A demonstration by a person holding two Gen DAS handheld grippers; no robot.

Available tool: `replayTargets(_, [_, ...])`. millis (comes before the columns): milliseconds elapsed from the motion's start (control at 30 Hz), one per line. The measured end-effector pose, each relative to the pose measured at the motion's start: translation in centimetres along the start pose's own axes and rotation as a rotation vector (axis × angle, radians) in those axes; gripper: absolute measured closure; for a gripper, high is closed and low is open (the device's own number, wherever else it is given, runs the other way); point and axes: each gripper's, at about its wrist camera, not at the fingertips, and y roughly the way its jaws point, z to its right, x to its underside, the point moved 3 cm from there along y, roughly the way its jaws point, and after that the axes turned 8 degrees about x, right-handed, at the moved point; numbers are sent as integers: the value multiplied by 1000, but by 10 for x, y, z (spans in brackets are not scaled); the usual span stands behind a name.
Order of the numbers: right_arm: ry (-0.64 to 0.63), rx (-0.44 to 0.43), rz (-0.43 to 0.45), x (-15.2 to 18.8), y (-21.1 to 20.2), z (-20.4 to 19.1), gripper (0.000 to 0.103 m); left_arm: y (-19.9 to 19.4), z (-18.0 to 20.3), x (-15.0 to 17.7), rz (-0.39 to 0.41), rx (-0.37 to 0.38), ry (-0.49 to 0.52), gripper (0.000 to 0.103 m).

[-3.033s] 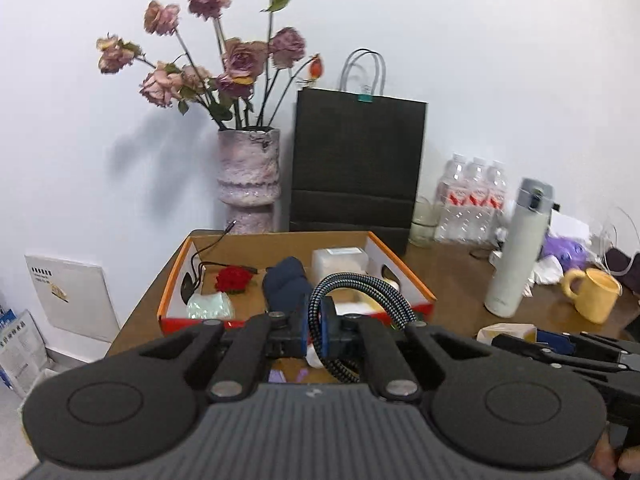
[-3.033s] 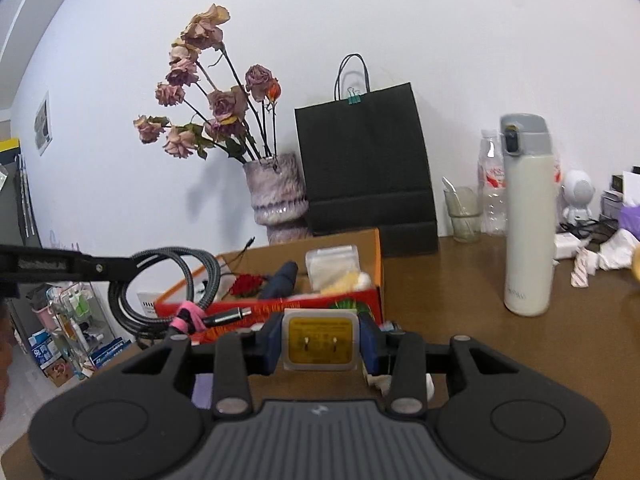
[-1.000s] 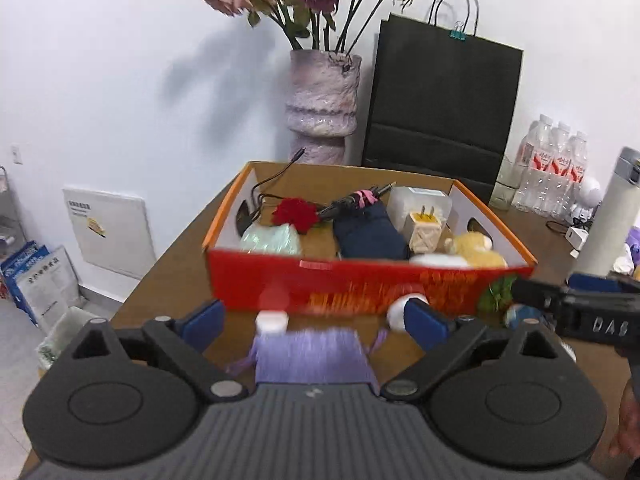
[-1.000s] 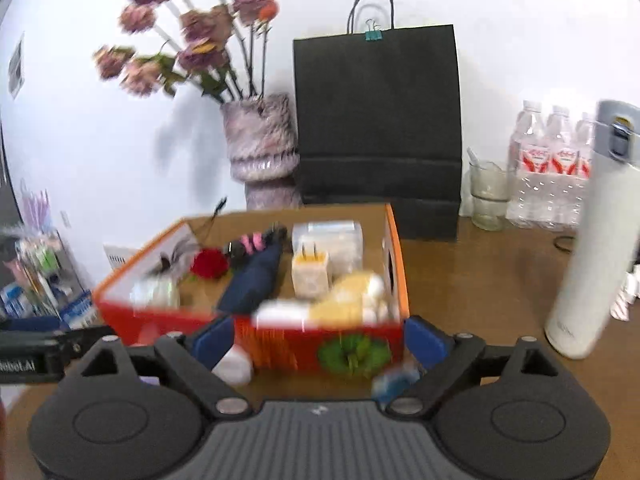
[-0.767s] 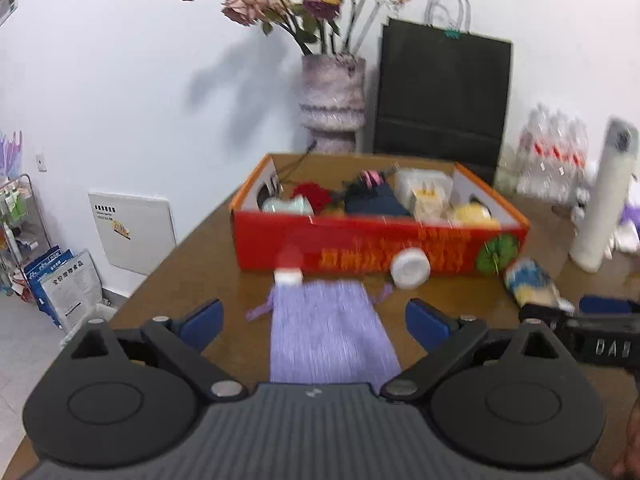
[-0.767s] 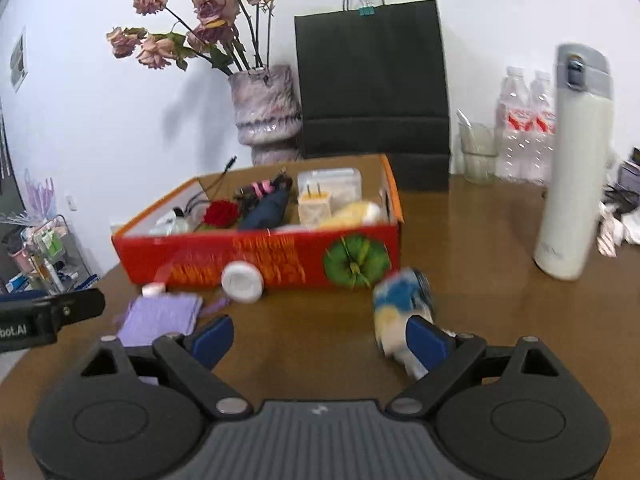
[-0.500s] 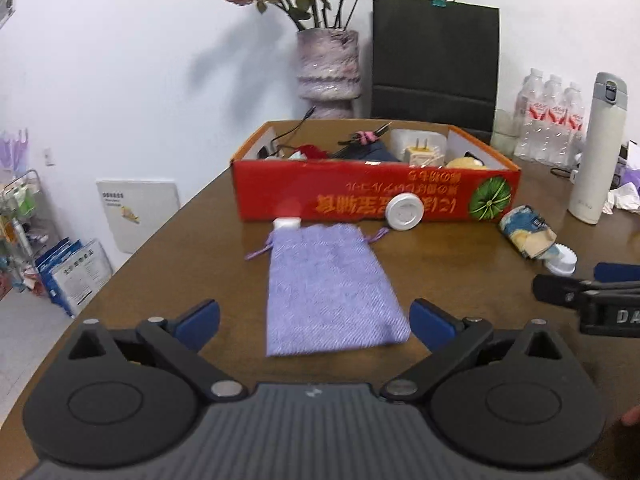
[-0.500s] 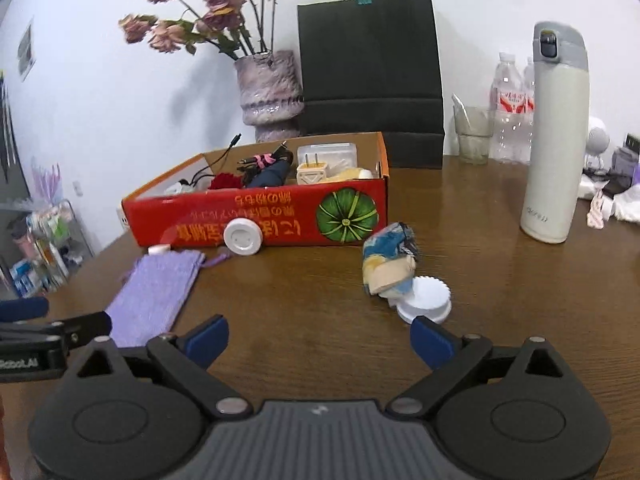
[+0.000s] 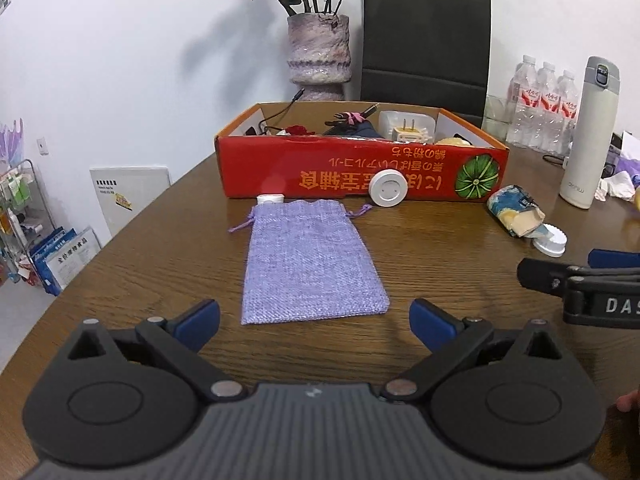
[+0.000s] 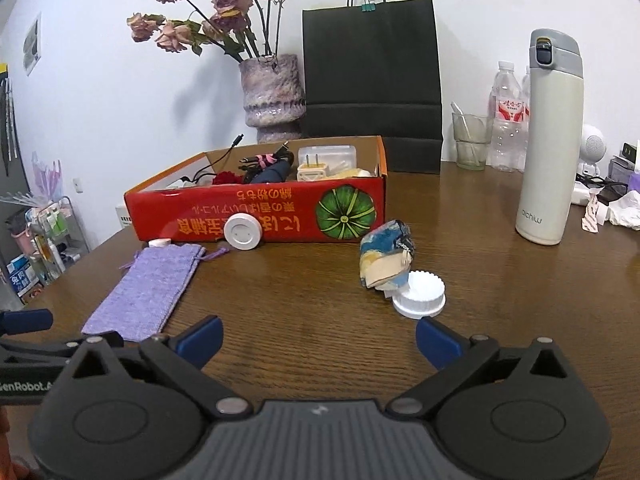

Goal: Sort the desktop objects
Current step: 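Move both open tools back over the remaining table items, then grasp the white round lid with the left tool while the right tool grasps the blue snack packet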

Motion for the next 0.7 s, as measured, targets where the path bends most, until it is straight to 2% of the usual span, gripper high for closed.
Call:
replayTargets(200, [-22, 11, 9, 2, 0, -3, 0, 2, -3, 1, -6, 7, -28, 0])
replayTargets(333, [-6, -36, 35, -1, -5, -2, 1, 0, -4, -11, 7, 49, -34, 0])
replayTargets(467, [20, -65, 69, -11, -8, 3, 5, 8, -7, -29, 42, 59, -12, 0])
replayTargets(533, [2, -29, 82, -17, -4, 5, 12, 20, -11, -42, 38, 57, -30, 0])
replayTargets(600, [-12, 23, 89, -25, 4, 10, 14, 33, -11, -57, 28, 80, -44, 0])
replayTargets(700, [-19, 110, 80, -34, 18, 20, 16, 60, 2, -80, 26, 184, 2, 0])
